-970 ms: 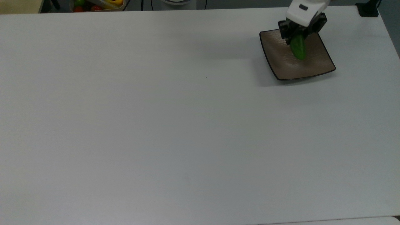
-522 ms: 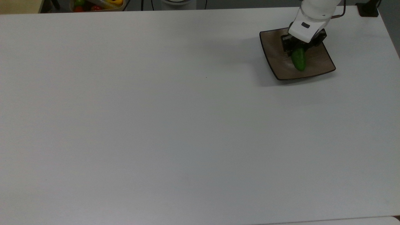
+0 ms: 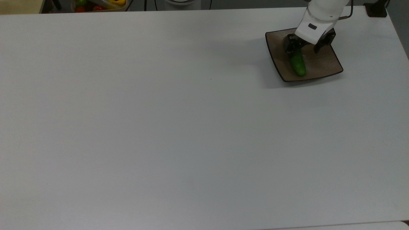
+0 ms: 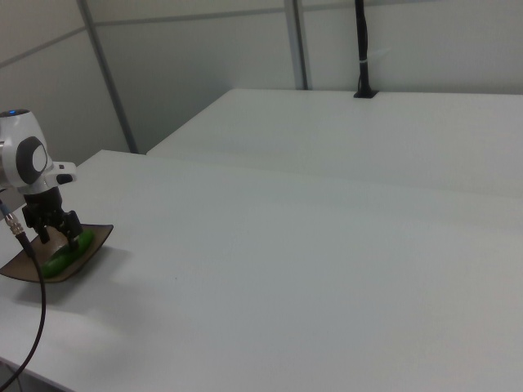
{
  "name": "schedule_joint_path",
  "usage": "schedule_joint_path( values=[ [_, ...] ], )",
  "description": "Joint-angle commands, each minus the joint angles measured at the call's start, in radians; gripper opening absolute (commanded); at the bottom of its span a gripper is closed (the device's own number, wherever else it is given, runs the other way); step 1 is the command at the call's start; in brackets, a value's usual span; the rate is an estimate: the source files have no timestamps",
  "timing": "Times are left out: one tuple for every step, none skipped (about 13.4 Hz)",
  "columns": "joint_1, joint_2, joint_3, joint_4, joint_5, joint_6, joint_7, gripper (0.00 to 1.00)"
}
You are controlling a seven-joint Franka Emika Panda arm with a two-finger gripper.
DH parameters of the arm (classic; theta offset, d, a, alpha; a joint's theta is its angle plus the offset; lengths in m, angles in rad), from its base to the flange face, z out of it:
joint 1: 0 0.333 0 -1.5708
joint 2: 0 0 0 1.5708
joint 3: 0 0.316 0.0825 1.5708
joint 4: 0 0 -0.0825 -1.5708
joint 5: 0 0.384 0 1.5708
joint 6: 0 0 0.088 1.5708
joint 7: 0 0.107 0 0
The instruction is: Cucumber placed on a ceramic plate
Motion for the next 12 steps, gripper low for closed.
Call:
schedule_joint_path(
  values=[
    [-0.006,-0.048,0.000,-0.011,-0.017,0.003,0.022,1.00],
    [-0.007,-0.064,0.000,-0.009,-0.017,-0.023,0.022,1.00],
    [-0.012,-0.083,0.000,-0.004,-0.017,-0.058,0.020,1.00],
    [-0.027,-0.107,0.000,-0.004,-0.017,-0.086,0.020,1.00],
    [-0.042,-0.150,0.000,-0.004,-0.017,-0.118,0.022,1.00],
    [-0.059,-0.175,0.000,-0.004,-0.015,-0.144,0.025,1.00],
    [-0.084,-0.216,0.000,-0.004,-0.011,-0.195,0.026,1.00],
    [-0.104,-0.247,0.000,-0.003,-0.008,-0.230,0.026,1.00],
    [-0.130,-0.279,0.000,-0.003,-0.006,-0.266,0.026,1.00],
    [-0.173,-0.323,0.000,-0.003,-0.001,-0.311,0.028,1.00],
    [-0.203,-0.356,0.000,-0.003,-0.001,-0.341,0.028,1.00],
    [-0.249,-0.397,-0.004,-0.001,-0.001,-0.393,0.026,1.00]
  ],
)
